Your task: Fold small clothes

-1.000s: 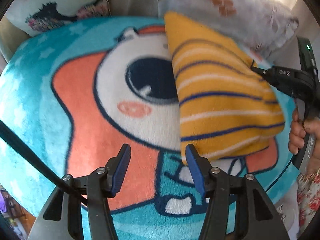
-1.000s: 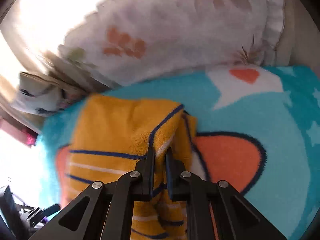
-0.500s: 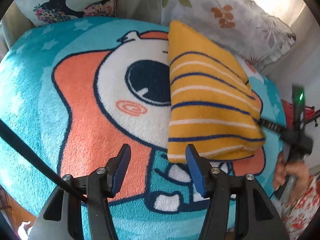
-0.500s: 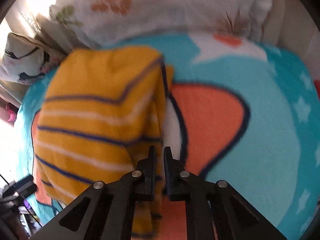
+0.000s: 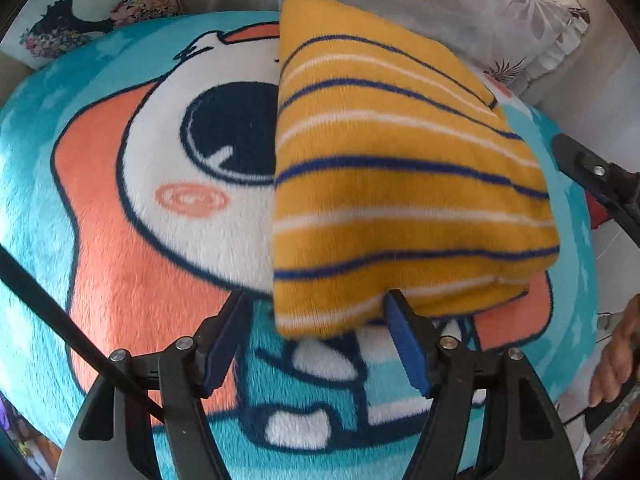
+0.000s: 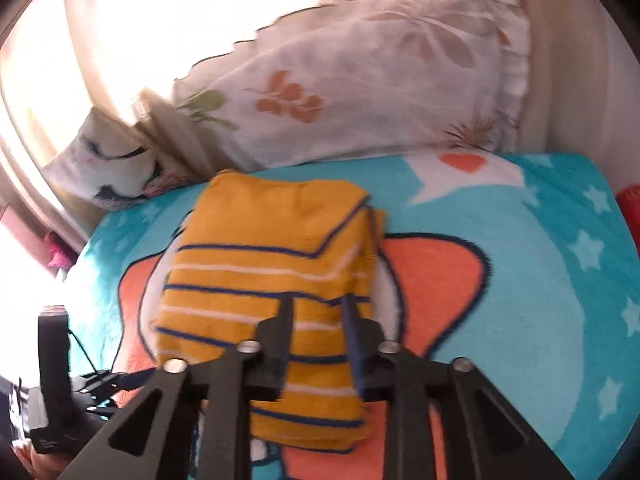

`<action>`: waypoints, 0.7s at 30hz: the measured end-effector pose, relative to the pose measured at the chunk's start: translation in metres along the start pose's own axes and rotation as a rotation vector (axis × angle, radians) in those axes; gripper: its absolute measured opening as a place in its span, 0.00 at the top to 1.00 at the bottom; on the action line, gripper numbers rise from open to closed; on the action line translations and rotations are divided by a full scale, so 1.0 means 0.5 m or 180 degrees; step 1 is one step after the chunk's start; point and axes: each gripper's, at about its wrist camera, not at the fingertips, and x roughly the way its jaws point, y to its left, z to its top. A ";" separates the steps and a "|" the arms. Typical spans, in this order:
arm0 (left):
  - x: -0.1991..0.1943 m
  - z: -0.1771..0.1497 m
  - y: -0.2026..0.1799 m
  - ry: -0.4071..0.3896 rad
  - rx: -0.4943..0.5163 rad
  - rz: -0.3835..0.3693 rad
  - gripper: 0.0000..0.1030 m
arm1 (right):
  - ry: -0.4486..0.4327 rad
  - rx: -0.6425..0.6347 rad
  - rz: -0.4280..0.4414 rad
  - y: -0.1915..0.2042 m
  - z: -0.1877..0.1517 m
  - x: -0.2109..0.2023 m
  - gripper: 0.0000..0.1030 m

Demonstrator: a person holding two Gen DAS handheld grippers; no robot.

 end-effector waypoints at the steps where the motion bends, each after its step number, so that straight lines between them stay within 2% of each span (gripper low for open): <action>1: -0.014 -0.007 0.003 -0.0055 -0.0012 0.0005 0.33 | 0.0015 -0.0050 -0.0041 0.012 -0.001 0.007 0.62; 5: -0.086 -0.028 0.024 -0.0380 -0.0128 0.0112 0.33 | 0.0181 -0.0146 -0.0097 0.039 -0.006 0.038 0.61; 8: -0.159 -0.043 0.039 -0.0794 -0.0178 0.0411 0.33 | 0.0229 -0.0254 -0.0151 0.051 -0.023 0.059 0.58; 11: -0.233 -0.058 0.051 -0.1301 -0.0198 0.0780 0.21 | 0.0335 -0.0400 -0.0281 0.062 -0.057 0.087 0.53; 13: -0.280 -0.065 0.059 -0.1672 -0.0216 0.1007 0.07 | 0.0397 -0.0405 -0.0298 0.061 -0.077 0.093 0.50; 15: -0.326 -0.070 0.075 -0.1995 -0.0205 0.1122 0.01 | 0.0414 -0.0411 -0.0340 0.059 -0.093 0.095 0.48; 16: -0.348 -0.075 0.082 -0.2155 -0.0192 0.1081 0.00 | 0.0407 -0.0426 -0.0359 0.059 -0.096 0.094 0.46; 18: -0.364 -0.068 0.099 -0.2226 -0.0210 0.0922 0.00 | 0.0486 -0.0478 -0.0455 0.063 -0.097 0.094 0.45; 20: -0.365 -0.052 0.122 -0.2046 -0.0235 0.0603 0.00 | 0.0567 -0.0411 -0.0631 0.065 -0.086 0.078 0.45; 21: -0.360 -0.041 0.132 -0.1927 -0.0260 0.0533 0.00 | 0.0476 -0.0325 -0.0696 0.066 -0.078 0.054 0.46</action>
